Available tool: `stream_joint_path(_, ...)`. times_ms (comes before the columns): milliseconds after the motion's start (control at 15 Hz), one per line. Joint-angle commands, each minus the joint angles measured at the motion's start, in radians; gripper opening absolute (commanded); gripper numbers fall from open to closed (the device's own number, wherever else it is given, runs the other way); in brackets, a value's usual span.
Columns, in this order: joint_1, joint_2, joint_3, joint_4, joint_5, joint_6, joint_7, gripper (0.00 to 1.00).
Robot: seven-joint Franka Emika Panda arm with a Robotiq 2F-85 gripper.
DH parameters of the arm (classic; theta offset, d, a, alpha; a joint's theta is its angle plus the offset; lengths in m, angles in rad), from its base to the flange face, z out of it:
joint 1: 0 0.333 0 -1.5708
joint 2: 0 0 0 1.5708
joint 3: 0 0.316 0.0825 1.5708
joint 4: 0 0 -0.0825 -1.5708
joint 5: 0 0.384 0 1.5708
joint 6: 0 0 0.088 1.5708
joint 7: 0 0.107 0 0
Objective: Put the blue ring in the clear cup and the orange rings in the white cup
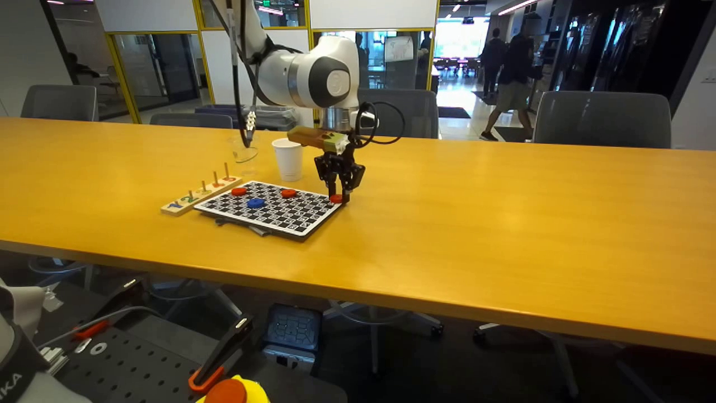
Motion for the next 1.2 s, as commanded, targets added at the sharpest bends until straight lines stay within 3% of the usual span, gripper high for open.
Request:
stream_joint_path(0, 0.009, -0.006, -0.010, 0.019, 0.012, -0.044, 0.008, 0.23)
stream_joint_path(467, 0.032, -0.065, -0.023, 0.043, -0.014, -0.118, 0.037, 0.23)
stream_joint_path(1133, 0.198, -0.089, 0.032, 0.195, -0.111, -0.197, 0.115, 0.23)
